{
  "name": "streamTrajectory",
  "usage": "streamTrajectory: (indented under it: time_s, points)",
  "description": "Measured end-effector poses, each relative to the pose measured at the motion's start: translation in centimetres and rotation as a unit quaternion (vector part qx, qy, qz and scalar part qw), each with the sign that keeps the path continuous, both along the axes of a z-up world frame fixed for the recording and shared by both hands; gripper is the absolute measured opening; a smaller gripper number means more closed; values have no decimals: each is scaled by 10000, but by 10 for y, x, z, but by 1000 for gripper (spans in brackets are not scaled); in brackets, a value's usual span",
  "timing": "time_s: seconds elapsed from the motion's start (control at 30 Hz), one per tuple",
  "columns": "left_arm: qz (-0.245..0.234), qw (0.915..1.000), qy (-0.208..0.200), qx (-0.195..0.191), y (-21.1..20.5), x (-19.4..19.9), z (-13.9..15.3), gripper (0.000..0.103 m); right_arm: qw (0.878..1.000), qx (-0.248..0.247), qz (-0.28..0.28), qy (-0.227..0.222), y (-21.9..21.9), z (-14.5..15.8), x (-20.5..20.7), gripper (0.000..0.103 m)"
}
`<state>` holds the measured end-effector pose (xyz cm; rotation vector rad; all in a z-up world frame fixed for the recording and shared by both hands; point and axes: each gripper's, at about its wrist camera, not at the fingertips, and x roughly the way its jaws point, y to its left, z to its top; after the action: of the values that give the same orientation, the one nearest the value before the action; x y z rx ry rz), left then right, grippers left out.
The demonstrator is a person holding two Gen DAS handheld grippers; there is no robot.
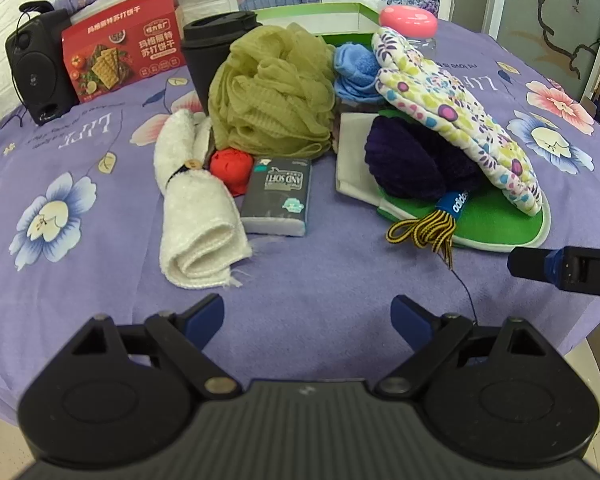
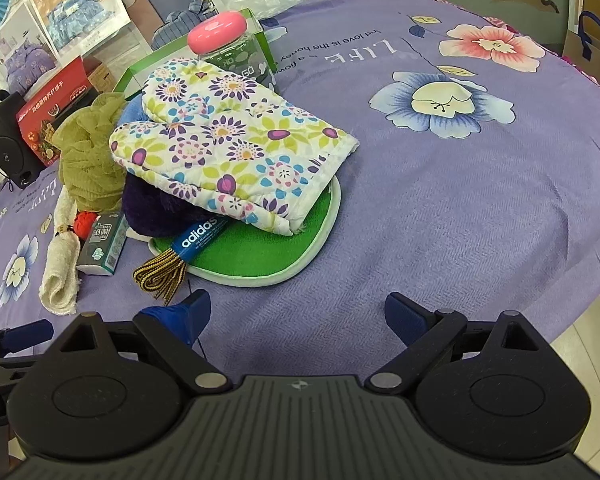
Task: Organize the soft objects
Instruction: 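Move the right tool toward the floral oven mitt on the green mitt, then close the right gripper on the floral oven mitt and lift it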
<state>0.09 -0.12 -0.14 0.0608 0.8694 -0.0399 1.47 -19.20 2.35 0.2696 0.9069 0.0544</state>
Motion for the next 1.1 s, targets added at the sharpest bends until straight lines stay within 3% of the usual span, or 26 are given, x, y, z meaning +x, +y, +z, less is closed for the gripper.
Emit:
streamTrajectory:
  time_s: [0.4, 0.57, 0.8, 0.97, 1.1]
  points:
    - [9, 10000, 72, -4, 3, 6, 2, 92, 9999, -39, 85, -94, 1, 7, 2, 81]
    - [220, 9996, -165, 55, 16, 9, 17, 92, 9970, -238, 385, -623, 2, 33, -7, 81]
    - [347, 9987, -227, -281, 43, 20, 43, 92, 9825, -131, 1183, -1436, -2, 58, 2, 81]
    - [117, 9988, -464, -67, 62, 8, 42, 92, 9752, -412, 1862, -1123, -4, 47, 13, 81]
    - [64, 9999, -99, -52, 76, 8, 29, 92, 9679, -829, 2148, -1010, -5, 43, 16, 81]
